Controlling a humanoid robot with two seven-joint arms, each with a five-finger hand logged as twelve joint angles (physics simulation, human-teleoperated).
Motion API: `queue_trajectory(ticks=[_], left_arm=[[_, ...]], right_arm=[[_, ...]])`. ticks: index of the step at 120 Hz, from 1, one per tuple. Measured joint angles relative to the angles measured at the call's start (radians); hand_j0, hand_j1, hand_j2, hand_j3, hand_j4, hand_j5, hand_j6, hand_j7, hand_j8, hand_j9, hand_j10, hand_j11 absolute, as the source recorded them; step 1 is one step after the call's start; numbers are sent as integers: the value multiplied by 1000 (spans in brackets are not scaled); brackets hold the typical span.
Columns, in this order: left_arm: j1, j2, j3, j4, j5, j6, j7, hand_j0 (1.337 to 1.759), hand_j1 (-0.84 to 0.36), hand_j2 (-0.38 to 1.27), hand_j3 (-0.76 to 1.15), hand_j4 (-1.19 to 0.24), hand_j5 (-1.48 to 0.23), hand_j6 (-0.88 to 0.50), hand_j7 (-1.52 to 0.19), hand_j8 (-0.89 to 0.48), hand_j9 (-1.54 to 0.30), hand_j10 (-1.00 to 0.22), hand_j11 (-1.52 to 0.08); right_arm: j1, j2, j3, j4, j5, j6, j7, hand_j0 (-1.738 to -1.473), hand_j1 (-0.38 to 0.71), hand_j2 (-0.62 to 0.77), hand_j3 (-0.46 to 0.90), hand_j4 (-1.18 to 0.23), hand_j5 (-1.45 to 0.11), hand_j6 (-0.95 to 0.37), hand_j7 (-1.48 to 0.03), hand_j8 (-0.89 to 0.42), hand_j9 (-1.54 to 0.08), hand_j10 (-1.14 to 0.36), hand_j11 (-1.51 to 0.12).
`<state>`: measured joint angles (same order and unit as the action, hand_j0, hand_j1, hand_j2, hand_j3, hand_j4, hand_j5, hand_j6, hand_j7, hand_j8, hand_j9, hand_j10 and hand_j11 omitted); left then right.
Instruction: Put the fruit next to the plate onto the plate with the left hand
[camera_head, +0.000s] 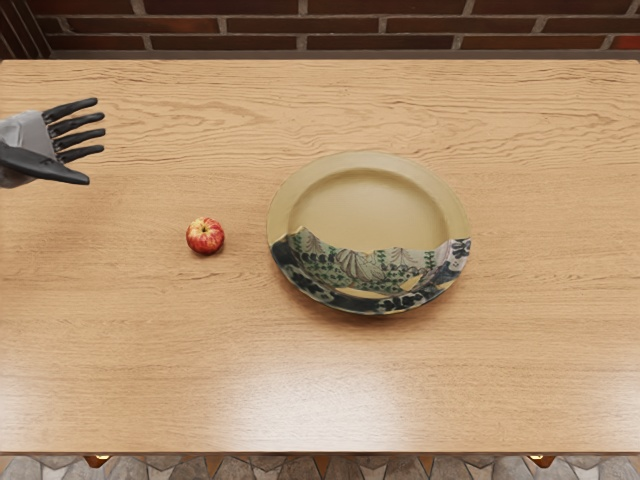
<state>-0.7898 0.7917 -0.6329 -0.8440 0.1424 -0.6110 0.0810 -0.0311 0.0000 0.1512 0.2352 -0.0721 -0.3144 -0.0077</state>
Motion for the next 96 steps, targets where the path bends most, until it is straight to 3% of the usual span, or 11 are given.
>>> queue_trajectory(ticks=[8,12,25,35,42,49,59,72,96], left_arm=[[-5,-1,0,2,1,0,5,1658,319,7,0,-26,-34,-25,-34,-25,-34,-24,-35],[-15,-15,0,2,2,0,30,1658,318,7,0,-26,-34,-25,-35,-25,-34,-24,-36],[-63,-56,-2,-35,19,0,244,1658,288,12,0,-51,-67,-51,-67,-51,-67,-50,-67],[-77,7,-4,-212,151,0,341,1658,251,18,0,-82,-107,-82,-107,-81,-107,-81,-107],[-140,2,-5,-340,265,0,407,1658,234,21,0,-98,-126,-97,-126,-97,-126,-97,-127],[-211,1,-5,-416,353,3,459,1658,220,23,0,-109,-141,-109,-141,-109,-141,-108,-141],[-236,-71,-4,-471,442,51,498,1658,210,24,0,-117,-152,-117,-152,-117,-151,-117,-152],[-303,-123,1,-501,512,109,519,1658,256,16,0,-80,-102,-80,-101,-80,-101,-79,-101],[-309,-269,71,-516,916,248,528,1658,258,16,0,-79,-100,-79,-100,-79,-100,-78,-100]], right_arm=[[-5,0,0,-1,1,0,0,-1658,-349,0,0,0,0,0,0,0,0,0,0],[-6,0,0,-3,1,0,0,-1658,-349,0,0,0,0,0,0,0,0,0,0],[-8,0,-1,-6,1,0,0,-1658,-349,0,0,0,0,0,0,0,0,0,0],[-8,0,-1,-7,1,0,0,-1658,-349,0,0,0,0,0,0,0,0,0,0],[-8,0,-1,-7,1,0,0,-1658,-349,0,0,0,0,0,0,0,0,0,0],[-9,0,-1,-7,1,0,0,-1658,-349,0,0,0,0,0,0,0,0,0,0],[-9,0,-1,-7,0,0,0,-1658,-349,0,0,0,0,0,0,0,0,0,0],[-9,0,-1,-7,0,0,0,-1658,-349,0,0,0,0,0,0,0,0,0,0],[-9,0,-1,-5,0,0,0,-1658,-349,0,0,0,0,0,0,0,0,0,0]])
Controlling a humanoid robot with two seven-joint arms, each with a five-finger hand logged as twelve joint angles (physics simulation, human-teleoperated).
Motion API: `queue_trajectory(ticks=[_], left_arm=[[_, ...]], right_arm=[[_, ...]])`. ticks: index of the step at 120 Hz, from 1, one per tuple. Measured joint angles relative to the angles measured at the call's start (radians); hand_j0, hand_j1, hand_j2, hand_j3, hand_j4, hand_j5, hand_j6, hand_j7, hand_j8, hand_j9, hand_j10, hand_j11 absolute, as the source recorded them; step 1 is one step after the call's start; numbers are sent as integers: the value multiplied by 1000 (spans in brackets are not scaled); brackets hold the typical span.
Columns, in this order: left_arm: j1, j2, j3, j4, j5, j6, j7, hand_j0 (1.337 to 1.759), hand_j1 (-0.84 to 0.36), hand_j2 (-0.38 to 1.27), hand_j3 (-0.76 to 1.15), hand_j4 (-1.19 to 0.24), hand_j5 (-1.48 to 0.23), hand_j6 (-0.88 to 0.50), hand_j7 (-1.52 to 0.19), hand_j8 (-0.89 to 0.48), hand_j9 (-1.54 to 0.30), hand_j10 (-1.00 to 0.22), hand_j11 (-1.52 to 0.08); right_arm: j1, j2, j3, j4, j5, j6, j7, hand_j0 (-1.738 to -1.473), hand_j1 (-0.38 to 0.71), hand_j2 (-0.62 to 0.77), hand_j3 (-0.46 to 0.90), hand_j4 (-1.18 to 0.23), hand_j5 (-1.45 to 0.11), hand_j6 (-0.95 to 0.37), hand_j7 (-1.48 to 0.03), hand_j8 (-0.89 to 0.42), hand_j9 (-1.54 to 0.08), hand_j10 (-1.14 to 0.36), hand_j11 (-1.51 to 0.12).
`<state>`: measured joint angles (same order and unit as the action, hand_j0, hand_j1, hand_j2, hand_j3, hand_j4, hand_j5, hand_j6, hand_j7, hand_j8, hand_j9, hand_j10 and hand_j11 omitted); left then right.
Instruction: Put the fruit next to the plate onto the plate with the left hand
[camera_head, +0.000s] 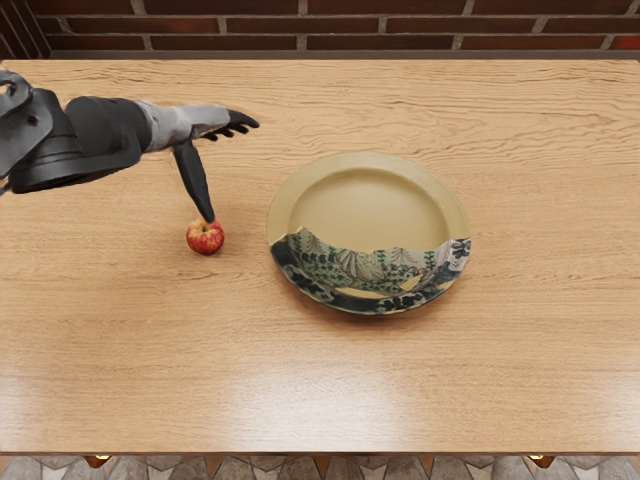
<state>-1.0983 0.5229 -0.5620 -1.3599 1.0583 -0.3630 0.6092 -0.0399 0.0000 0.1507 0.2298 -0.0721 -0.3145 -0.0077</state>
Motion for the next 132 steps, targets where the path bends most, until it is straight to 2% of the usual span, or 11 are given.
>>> queue_trajectory(ticks=[22,42,62,92,132], left_arm=[[5,-42,179,-2,144,83,1,1658,242,19,0,-93,-118,-94,-118,-93,-117,-92,-117],[14,-73,304,0,239,232,2,1658,216,24,0,-115,-147,-117,-146,-116,-146,-115,-146],[58,-102,350,35,320,303,2,1658,184,30,0,-143,-181,-144,-181,-144,-181,-142,-181],[56,-140,380,107,393,322,2,1658,135,9,0,-195,-254,-196,-254,-195,-254,-194,-254],[51,-144,406,125,391,310,2,1658,-36,67,0,-327,-425,-328,-425,-328,-424,-327,-424]], right_arm=[[0,0,1,0,0,0,0,-1658,-349,0,0,0,0,0,0,0,0,0,0],[1,0,1,0,0,0,0,-1658,-349,0,0,0,0,0,0,0,0,0,0],[1,0,1,0,0,0,0,-1658,-349,0,0,0,0,0,0,0,0,0,0],[2,0,1,0,0,0,0,-1658,-349,0,0,0,0,0,0,0,0,0,0],[2,0,1,0,0,0,0,-1658,-349,0,0,0,0,0,0,0,0,0,0]])
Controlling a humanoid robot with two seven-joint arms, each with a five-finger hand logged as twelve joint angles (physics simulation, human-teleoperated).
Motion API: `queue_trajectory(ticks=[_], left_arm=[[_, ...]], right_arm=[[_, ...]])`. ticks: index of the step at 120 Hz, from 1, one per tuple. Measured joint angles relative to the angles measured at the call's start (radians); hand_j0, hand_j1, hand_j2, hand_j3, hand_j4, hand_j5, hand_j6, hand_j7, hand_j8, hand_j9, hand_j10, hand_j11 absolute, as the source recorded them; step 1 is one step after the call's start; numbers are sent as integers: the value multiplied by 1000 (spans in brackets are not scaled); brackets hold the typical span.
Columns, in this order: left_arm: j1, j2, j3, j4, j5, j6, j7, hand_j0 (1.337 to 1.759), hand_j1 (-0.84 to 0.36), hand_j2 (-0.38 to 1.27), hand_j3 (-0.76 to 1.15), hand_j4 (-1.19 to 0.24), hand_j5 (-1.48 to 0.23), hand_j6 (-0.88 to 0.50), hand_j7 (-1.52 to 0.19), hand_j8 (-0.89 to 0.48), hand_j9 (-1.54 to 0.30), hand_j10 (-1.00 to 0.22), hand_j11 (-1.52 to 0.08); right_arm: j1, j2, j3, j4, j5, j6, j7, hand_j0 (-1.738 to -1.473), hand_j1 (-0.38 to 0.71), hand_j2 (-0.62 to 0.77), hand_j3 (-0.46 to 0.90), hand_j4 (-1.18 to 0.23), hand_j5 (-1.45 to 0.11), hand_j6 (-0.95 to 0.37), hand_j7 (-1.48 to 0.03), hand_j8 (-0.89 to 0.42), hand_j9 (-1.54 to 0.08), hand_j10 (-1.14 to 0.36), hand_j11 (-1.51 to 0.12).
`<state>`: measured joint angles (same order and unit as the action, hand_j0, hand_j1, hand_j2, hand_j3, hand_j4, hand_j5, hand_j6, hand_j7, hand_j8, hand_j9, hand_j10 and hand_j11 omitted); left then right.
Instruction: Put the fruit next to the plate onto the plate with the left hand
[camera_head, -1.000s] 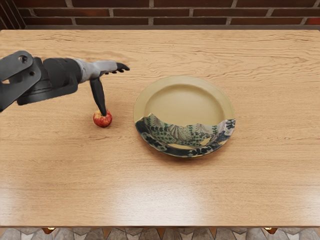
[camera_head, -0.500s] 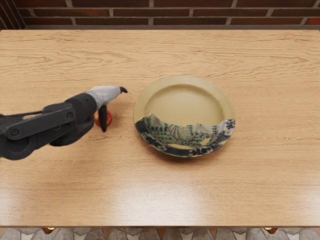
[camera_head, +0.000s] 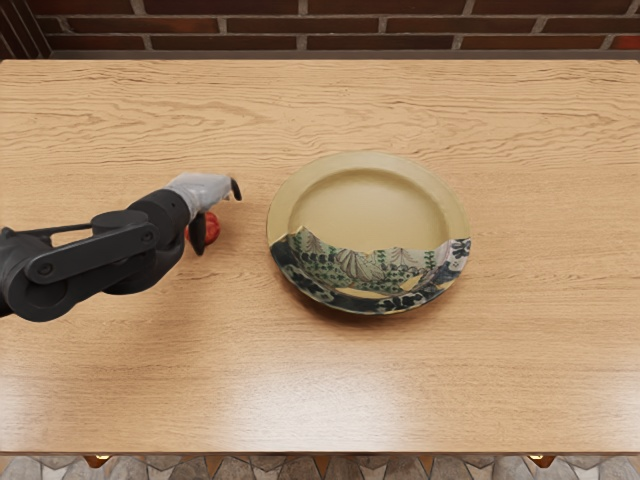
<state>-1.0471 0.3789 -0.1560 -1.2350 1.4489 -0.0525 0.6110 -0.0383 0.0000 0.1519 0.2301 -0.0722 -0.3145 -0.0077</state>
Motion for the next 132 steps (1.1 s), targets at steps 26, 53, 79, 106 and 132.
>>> queue_trajectory(ticks=[26,53,79,106,132], left_arm=[[-6,3,1,0,-3,-26,0,1658,-197,119,0,-471,-613,-472,-612,-472,-612,-471,-612],[-31,5,1,1,-60,-61,1,1653,-320,286,0,-678,-915,-460,-909,-356,-909,-524,-906],[-109,8,2,0,-106,-86,2,1644,-312,300,0,-767,-1131,-385,-1106,-284,-1110,-461,-1085],[-218,1,3,-1,-185,-113,2,1642,-282,271,0,-782,-1250,-366,-1187,-289,-1157,-456,-1144],[-293,-60,4,-1,-256,-123,2,1642,-285,274,0,-780,-1308,-363,-1192,-288,-1175,-458,-1162]], right_arm=[[0,0,0,0,0,0,0,-1658,-349,0,0,0,0,0,0,0,0,0,0],[0,0,0,0,0,0,0,-1658,-349,0,0,0,0,0,0,0,0,0,0],[0,0,0,0,0,0,0,-1658,-349,0,0,0,0,0,0,0,0,0,0],[0,0,0,0,0,0,0,-1658,-349,0,0,0,0,0,0,0,0,0,0],[0,0,0,0,0,0,0,-1658,-349,0,0,0,0,0,0,0,0,0,0]])
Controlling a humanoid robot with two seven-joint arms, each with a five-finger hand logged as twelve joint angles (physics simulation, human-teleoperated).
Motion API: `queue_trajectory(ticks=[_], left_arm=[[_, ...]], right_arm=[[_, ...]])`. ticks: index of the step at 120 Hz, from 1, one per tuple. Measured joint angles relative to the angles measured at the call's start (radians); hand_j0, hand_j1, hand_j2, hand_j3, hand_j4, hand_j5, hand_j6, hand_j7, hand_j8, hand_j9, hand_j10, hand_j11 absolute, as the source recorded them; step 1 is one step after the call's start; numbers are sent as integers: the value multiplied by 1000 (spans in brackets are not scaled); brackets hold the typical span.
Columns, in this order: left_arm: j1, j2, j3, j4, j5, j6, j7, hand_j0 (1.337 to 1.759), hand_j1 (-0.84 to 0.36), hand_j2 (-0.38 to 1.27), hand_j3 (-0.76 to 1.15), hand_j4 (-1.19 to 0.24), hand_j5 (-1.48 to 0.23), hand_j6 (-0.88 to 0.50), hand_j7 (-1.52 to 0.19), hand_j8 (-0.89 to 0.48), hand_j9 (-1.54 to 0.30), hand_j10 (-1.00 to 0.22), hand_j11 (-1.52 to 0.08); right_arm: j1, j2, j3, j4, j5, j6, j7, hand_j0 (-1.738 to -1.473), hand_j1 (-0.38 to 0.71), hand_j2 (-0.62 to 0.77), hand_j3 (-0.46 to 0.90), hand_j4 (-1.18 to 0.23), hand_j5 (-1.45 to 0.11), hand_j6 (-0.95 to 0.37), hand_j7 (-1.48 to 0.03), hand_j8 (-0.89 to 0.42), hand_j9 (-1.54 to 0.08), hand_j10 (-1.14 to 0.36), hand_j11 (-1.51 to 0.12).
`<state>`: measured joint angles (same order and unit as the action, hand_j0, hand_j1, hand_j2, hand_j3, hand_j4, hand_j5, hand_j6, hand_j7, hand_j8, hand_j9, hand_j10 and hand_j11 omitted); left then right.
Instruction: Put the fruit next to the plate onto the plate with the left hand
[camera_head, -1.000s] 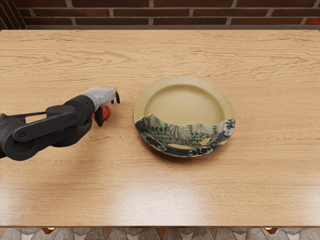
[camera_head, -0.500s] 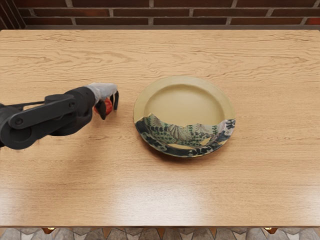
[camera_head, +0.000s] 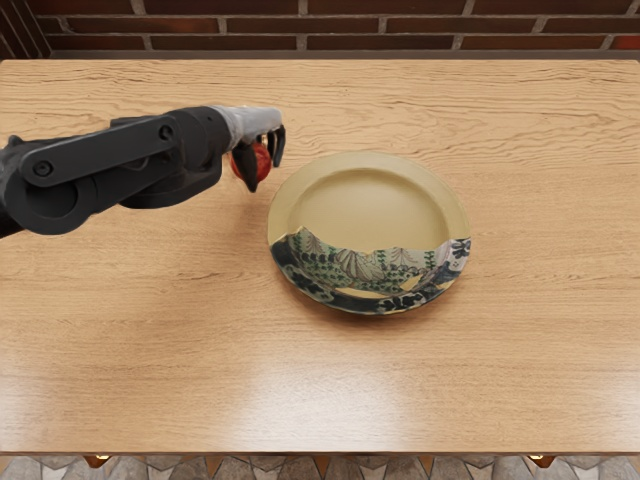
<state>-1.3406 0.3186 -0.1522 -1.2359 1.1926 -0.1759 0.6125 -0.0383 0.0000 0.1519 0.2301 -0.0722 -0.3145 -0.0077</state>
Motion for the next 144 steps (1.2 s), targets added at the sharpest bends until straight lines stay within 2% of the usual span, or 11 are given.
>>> queue_trajectory(ticks=[20,31,40,58,73,83,92,109,124,136,144], left_arm=[[-48,-88,-1,1,-57,5,-1,1645,-210,268,0,-793,-1297,-421,-1183,-331,-1174,-488,-1170],[-56,-127,-1,1,-90,7,-2,1648,-268,434,0,-800,-1287,-417,-1189,-306,-1178,-476,-1167],[-52,-133,-2,3,-98,8,-2,1650,-290,554,0,-809,-1258,-451,-1166,-362,-1168,-512,-1157],[-43,-144,-5,4,-99,24,-2,1654,-233,347,0,-630,-927,-455,-877,-394,-880,-484,-874],[-34,-142,-26,4,-101,45,-2,1656,-56,204,0,-417,-600,-322,-573,-289,-575,-338,-572],[68,-134,-95,3,-101,51,-2,1657,36,143,0,-314,-446,-251,-428,-229,-429,-261,-427],[135,-108,-193,2,-102,53,-2,1657,94,107,0,-251,-352,-208,-340,-193,-340,-215,-339],[146,-44,-316,-3,-174,54,-2,1658,159,65,0,-179,-244,-158,-238,-150,-238,-160,-237],[158,47,-355,-4,-287,52,-2,1658,189,45,0,-145,-194,-134,-191,-130,-191,-135,-190],[199,84,-366,-4,-345,49,-2,1658,205,36,0,-129,-170,-122,-168,-120,-168,-123,-168],[207,161,-372,-4,-395,46,-2,1658,220,30,0,-114,-150,-110,-148,-108,-148,-110,-148]], right_arm=[[0,0,0,0,0,0,0,-1658,-349,0,0,0,0,0,0,0,0,0,0],[0,0,0,0,0,0,0,-1658,-349,0,0,0,0,0,0,0,0,0,0],[0,0,0,0,0,0,0,-1658,-349,0,0,0,0,0,0,0,0,0,0],[0,0,0,0,0,0,0,-1658,-349,0,0,0,0,0,0,0,0,0,0],[0,0,0,0,0,0,0,-1658,-349,0,0,0,0,0,0,0,0,0,0],[0,0,0,0,0,0,0,-1658,-349,0,0,0,0,0,0,0,0,0,0],[0,0,0,0,0,0,0,-1658,-349,0,0,0,0,0,0,0,0,0,0],[0,0,0,0,0,0,0,-1658,-349,0,0,0,0,0,0,0,0,0,0],[0,0,0,0,0,0,0,-1658,-349,0,0,0,0,0,0,0,0,0,0],[0,0,0,0,0,0,0,-1658,-349,0,0,0,0,0,0,0,0,0,0],[0,0,0,0,0,0,0,-1658,-349,0,0,0,0,0,0,0,0,0,0]])
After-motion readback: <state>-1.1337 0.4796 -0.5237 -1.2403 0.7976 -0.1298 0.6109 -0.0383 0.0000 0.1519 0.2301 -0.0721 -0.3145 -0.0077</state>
